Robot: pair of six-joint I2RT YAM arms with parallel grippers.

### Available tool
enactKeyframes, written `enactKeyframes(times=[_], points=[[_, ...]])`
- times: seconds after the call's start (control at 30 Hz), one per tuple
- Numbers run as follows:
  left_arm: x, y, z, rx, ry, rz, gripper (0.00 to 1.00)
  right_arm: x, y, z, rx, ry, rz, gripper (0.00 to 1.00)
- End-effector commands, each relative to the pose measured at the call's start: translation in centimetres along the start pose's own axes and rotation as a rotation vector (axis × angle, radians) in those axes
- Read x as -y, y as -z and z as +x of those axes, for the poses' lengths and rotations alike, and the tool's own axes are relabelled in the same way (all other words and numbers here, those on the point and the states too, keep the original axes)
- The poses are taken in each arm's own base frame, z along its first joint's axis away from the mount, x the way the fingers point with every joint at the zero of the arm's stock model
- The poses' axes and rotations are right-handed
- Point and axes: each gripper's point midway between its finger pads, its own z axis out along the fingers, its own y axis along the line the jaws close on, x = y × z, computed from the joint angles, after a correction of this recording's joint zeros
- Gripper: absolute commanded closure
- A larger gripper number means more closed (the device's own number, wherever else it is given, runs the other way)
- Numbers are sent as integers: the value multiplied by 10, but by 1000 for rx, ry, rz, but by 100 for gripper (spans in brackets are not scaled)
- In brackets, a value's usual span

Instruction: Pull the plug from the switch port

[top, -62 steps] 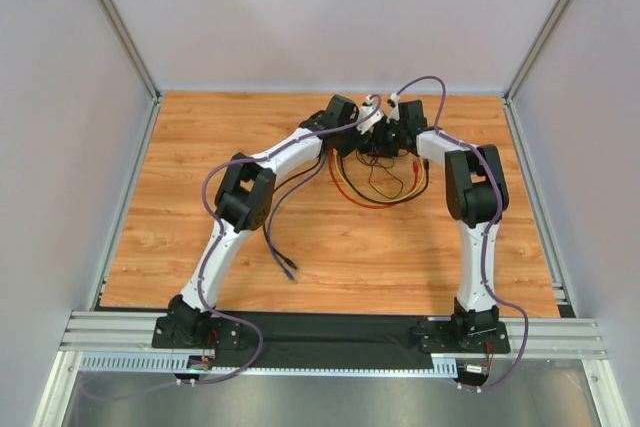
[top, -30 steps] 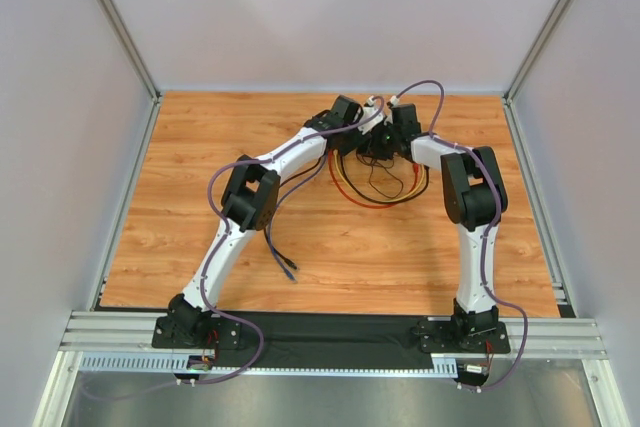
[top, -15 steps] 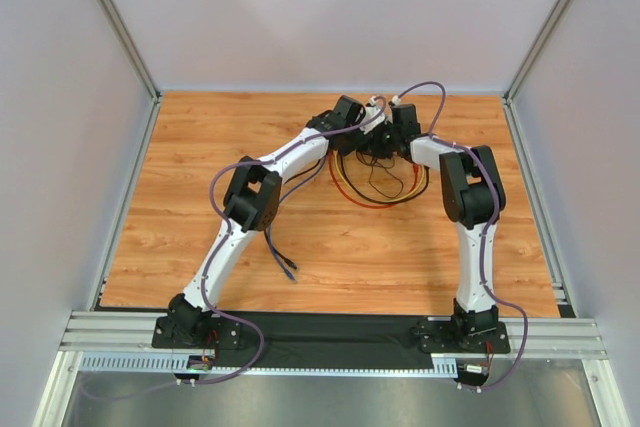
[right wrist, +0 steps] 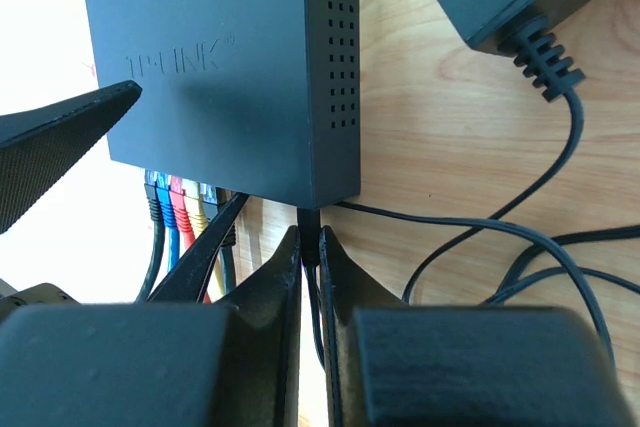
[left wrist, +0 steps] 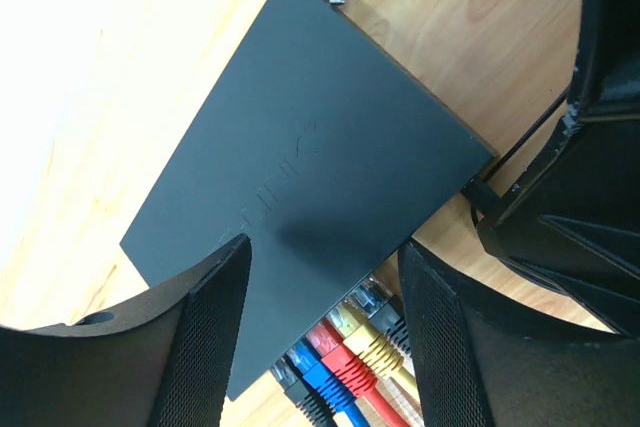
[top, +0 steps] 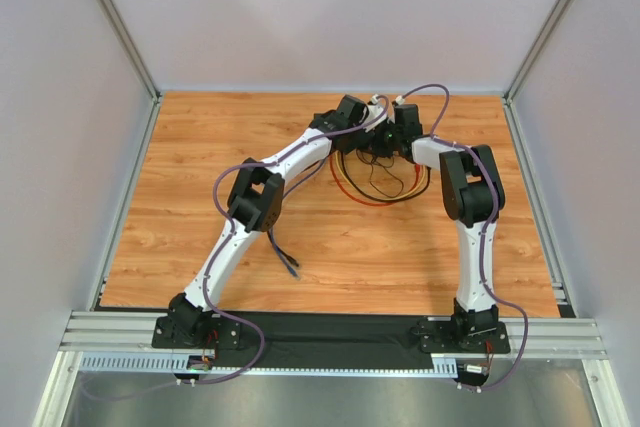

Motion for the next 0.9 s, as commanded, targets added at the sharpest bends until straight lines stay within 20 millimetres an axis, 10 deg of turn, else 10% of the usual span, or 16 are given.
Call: enactKeyframes(times=[0.0, 0.57, 0.87], points=[[18, -1, -22, 38, -74, 12, 31, -6, -11, 9, -17, -25, -38, 100], [27, -4, -24, 36, -101, 36, 28, -10, -11, 71, -121, -100, 14, 100], [26, -4, -27, 40, -98, 28, 27, -13, 8, 71, -25, -140, 12, 100]])
